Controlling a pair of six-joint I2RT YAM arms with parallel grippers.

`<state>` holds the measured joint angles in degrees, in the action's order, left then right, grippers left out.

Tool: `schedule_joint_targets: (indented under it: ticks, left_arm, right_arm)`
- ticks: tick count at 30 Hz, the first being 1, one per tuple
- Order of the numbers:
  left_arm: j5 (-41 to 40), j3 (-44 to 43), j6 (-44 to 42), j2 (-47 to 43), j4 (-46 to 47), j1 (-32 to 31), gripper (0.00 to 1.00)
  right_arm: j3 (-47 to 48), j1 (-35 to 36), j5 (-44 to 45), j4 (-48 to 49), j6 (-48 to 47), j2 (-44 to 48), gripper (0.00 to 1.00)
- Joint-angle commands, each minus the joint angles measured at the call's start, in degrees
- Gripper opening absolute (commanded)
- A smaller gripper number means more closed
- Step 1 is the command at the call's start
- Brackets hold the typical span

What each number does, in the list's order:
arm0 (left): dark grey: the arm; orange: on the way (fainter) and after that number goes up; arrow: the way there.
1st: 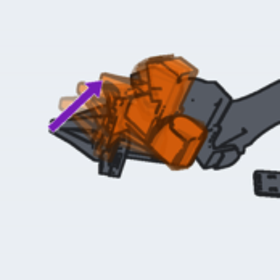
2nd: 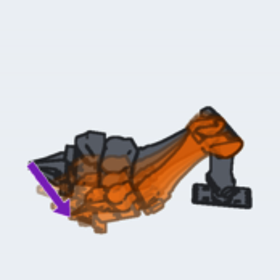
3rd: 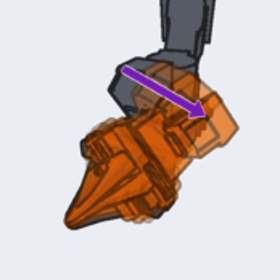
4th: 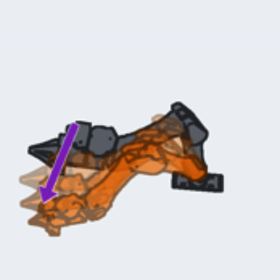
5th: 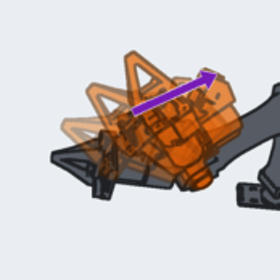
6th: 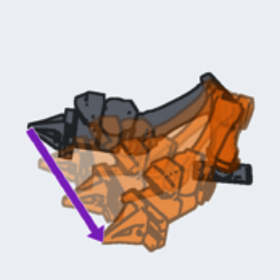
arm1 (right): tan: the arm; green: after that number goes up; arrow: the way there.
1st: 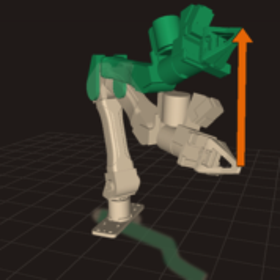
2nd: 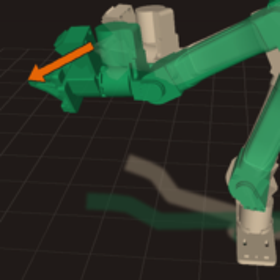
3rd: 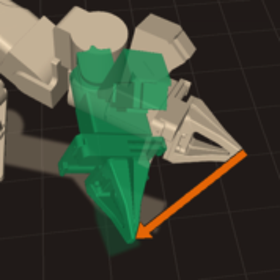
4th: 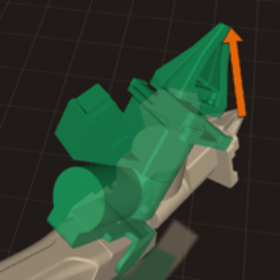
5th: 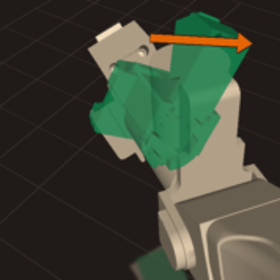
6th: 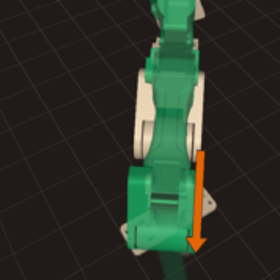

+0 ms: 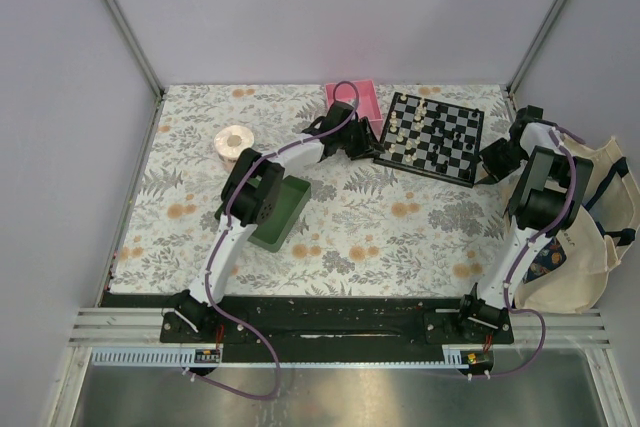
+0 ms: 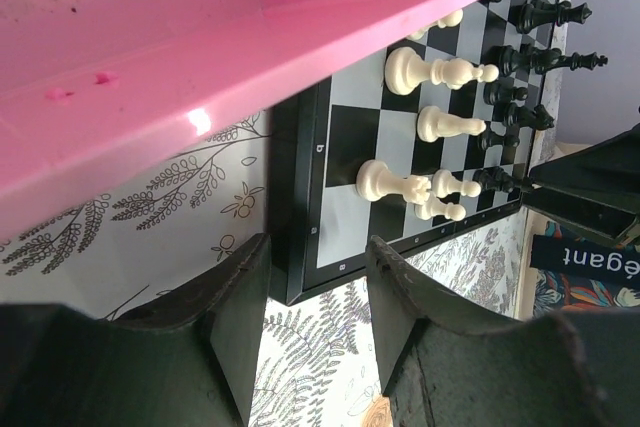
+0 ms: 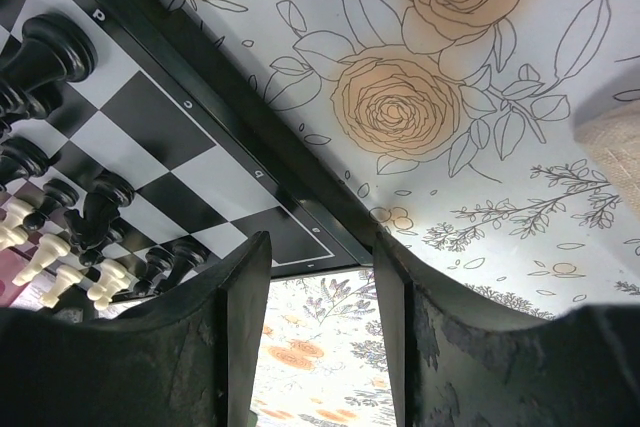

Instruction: Set up the chess pieces on the board

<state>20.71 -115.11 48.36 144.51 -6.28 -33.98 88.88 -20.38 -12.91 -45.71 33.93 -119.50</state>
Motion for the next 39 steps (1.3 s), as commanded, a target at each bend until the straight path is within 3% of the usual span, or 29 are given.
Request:
schedule_joint_targets:
  ticks: [1,14,28,39]
  left_arm:
    - [3.5,0.2,2.1,0.2,3.0,-0.3,0.46]
    - [5.6,0.7,1.7,-0.5,4.0,-1.7,0.45]
    - [4.8,11.2,1.7,-6.8,8.6,-3.4,0.43]
    - [3.4,25.7,2.4,-15.3,13.1,-4.0,0.4]
  right_arm:
    - [0.6,-0.2,-0.6,-0.7,2.6,0.5,0.53]
    - [-3.4,0.4,-2.9,0.1,0.3,2.8,0.52]
    - [-10.7,3.7,-2.0,3.0,-1.3,7.3,0.52]
    - [-19.0,5.9,0.2,4.3,-2.2,15.2,0.52]
